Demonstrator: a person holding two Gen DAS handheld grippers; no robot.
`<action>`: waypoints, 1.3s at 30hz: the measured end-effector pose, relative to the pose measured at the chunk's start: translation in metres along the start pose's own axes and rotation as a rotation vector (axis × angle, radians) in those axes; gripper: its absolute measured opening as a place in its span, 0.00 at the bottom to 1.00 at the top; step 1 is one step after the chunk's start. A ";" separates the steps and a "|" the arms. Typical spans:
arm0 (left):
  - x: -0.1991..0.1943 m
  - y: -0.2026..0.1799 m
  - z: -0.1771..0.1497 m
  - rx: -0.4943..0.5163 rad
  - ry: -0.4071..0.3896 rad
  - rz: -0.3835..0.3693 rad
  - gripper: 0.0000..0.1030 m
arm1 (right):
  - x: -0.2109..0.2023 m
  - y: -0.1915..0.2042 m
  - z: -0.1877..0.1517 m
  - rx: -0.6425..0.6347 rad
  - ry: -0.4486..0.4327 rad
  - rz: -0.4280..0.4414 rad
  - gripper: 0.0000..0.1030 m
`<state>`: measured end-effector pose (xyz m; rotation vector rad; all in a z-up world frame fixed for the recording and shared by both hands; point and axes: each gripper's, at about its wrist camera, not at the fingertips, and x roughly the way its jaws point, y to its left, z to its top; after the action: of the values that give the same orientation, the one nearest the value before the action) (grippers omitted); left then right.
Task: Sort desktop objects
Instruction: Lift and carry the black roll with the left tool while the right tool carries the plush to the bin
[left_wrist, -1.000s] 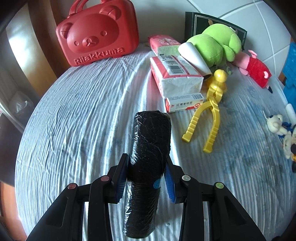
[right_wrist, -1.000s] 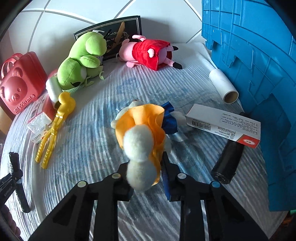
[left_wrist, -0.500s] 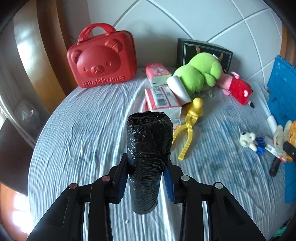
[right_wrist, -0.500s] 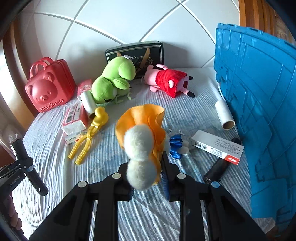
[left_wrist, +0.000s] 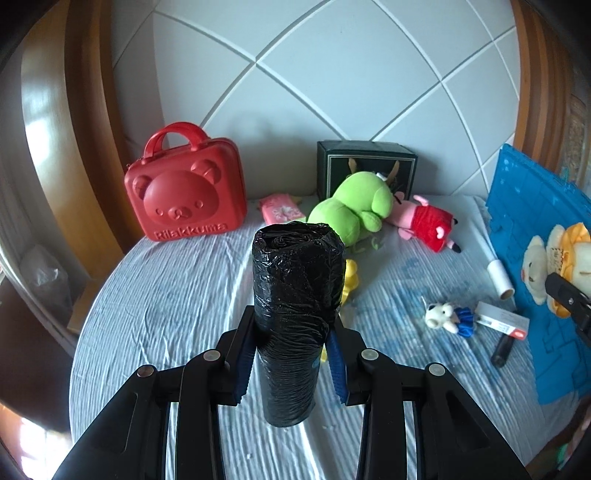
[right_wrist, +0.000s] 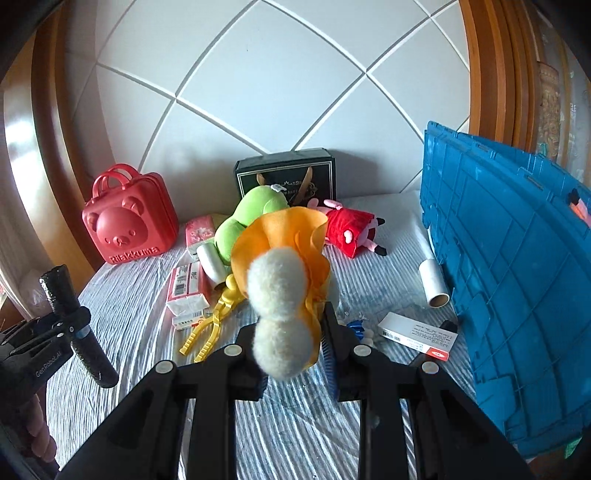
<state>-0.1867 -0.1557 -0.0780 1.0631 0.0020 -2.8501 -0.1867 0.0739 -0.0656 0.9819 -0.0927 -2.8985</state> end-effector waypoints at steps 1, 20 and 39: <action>-0.003 -0.002 0.002 0.007 -0.007 -0.009 0.33 | -0.005 0.001 0.001 0.003 -0.010 -0.004 0.23; -0.037 -0.101 0.039 0.085 -0.124 -0.125 0.33 | -0.073 -0.050 0.032 0.055 -0.169 -0.053 0.23; -0.139 -0.416 0.089 0.188 -0.276 -0.262 0.34 | -0.172 -0.342 0.070 0.125 -0.296 -0.222 0.23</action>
<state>-0.1798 0.2682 0.0661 0.7343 -0.1629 -3.2672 -0.1128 0.4332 0.0656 0.6032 -0.1959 -3.2593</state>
